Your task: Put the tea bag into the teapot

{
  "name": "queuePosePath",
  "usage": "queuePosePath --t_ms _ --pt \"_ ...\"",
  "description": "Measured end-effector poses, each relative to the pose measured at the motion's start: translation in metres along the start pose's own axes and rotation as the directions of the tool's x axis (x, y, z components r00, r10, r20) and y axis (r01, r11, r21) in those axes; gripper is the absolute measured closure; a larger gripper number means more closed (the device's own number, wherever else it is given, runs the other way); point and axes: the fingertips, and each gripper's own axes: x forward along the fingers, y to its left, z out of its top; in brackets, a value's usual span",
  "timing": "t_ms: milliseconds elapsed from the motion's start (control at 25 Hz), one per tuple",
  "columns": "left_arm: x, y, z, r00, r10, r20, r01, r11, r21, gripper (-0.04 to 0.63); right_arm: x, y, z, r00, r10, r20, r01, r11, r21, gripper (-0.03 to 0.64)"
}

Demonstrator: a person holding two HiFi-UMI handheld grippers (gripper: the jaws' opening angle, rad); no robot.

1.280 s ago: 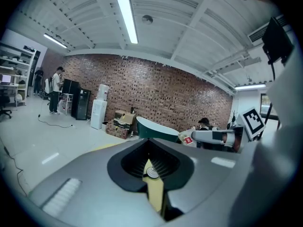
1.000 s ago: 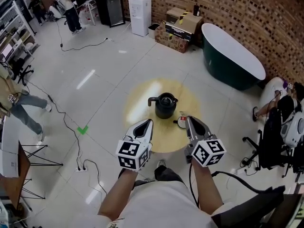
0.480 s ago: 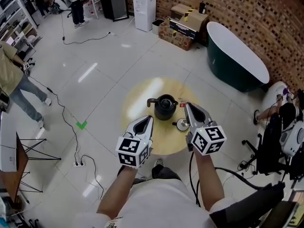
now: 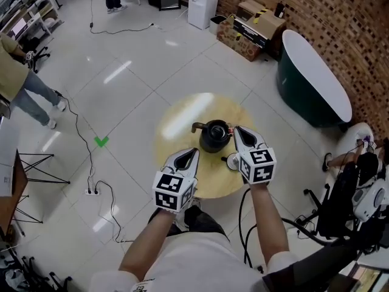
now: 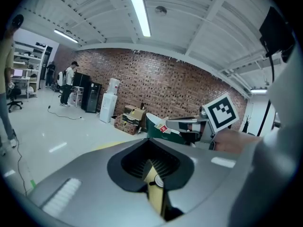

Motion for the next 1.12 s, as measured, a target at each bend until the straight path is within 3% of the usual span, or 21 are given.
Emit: queuePosePath --t_ms 240,560,800,840,920,1120 --pt "0.016 0.005 -0.016 1.0 0.022 -0.021 -0.023 0.999 -0.037 0.583 0.043 -0.007 -0.038 0.987 0.004 -0.159 -0.024 0.992 -0.124 0.615" --pt "0.024 0.014 -0.027 0.998 0.046 -0.036 -0.049 0.996 -0.071 0.583 0.081 -0.003 -0.079 0.94 0.012 -0.34 -0.101 0.965 -0.244 0.614" --pt "0.018 0.018 -0.041 0.996 0.075 -0.042 -0.079 0.992 -0.096 0.583 0.097 -0.002 -0.099 0.916 0.025 -0.401 -0.141 0.954 -0.264 0.609" --pt "0.017 0.019 -0.042 0.996 0.081 -0.044 -0.085 0.991 -0.1 0.583 0.098 -0.002 -0.1 0.913 0.031 -0.407 -0.148 0.954 -0.26 0.581" --pt "0.015 0.022 -0.045 0.995 0.091 -0.045 -0.095 0.99 -0.105 0.583 0.101 0.0 -0.101 0.911 0.044 -0.41 -0.159 0.955 -0.251 0.537" --pt "0.009 0.026 -0.047 0.994 0.105 -0.041 -0.109 0.988 -0.11 0.583 0.099 -0.001 -0.096 0.92 0.035 -0.39 -0.142 0.958 -0.248 0.538"
